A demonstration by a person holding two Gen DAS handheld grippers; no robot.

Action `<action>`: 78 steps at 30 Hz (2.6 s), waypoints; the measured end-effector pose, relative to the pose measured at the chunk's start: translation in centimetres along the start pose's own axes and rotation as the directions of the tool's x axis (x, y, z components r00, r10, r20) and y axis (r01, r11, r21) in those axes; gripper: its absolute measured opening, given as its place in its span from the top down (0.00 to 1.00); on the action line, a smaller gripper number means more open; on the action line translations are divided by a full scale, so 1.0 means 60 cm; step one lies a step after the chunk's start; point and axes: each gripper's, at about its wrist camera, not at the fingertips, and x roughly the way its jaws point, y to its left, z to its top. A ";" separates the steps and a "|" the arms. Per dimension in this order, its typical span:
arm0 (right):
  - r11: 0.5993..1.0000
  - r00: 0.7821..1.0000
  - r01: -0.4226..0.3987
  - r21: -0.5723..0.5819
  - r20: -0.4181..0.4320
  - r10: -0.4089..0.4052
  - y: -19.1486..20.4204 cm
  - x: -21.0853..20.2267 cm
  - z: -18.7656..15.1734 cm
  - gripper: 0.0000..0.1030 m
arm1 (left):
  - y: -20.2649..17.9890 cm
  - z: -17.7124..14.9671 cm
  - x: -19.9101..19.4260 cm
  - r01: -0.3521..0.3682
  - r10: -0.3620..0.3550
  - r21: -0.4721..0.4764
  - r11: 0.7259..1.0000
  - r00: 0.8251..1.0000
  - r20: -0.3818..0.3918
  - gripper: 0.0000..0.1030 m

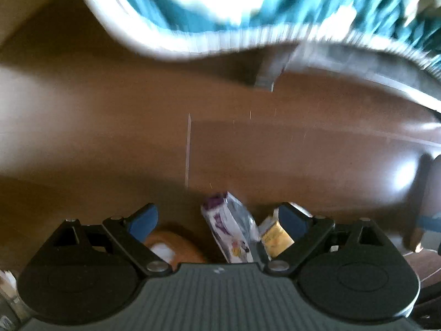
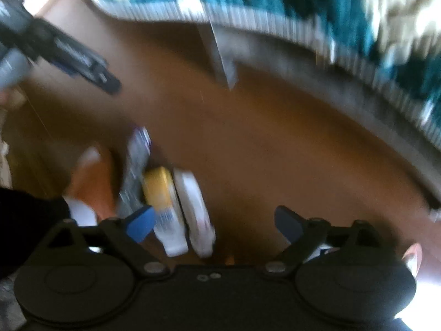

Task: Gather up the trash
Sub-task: 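Withdraw both open tools from the wastebasket down toward the floor, then grasp the purple snack wrapper with the left tool while the right tool grasps an orange wrapper, then lift the purple wrapper and orange wrapper up toward the teal wastebasket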

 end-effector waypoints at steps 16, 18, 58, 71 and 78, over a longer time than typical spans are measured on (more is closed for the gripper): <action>0.989 0.939 -0.014 0.146 -0.337 0.063 -0.054 0.209 -0.113 0.13 | -0.034 -0.021 0.209 -0.049 0.045 -0.014 0.999 0.978 -0.204 0.11; 0.974 0.938 -0.012 0.227 -0.336 0.089 -0.069 0.222 -0.114 0.13 | -0.026 -0.020 0.224 -0.054 0.046 -0.031 0.998 0.974 -0.220 0.17; 0.972 0.998 0.056 0.226 0.019 -0.062 -0.055 -0.053 -0.008 0.71 | -0.070 -0.005 -0.080 0.020 -0.026 0.147 0.989 0.999 0.038 0.89; 0.980 0.941 0.083 0.179 0.309 -0.136 0.015 -0.310 -0.031 0.71 | -0.148 -0.086 -0.344 0.065 -0.113 0.177 0.982 0.954 0.277 0.89; 0.978 0.863 0.151 0.147 0.464 -0.203 0.048 -0.467 -0.054 0.71 | -0.180 -0.135 -0.516 0.081 -0.159 0.182 0.980 0.868 0.471 0.89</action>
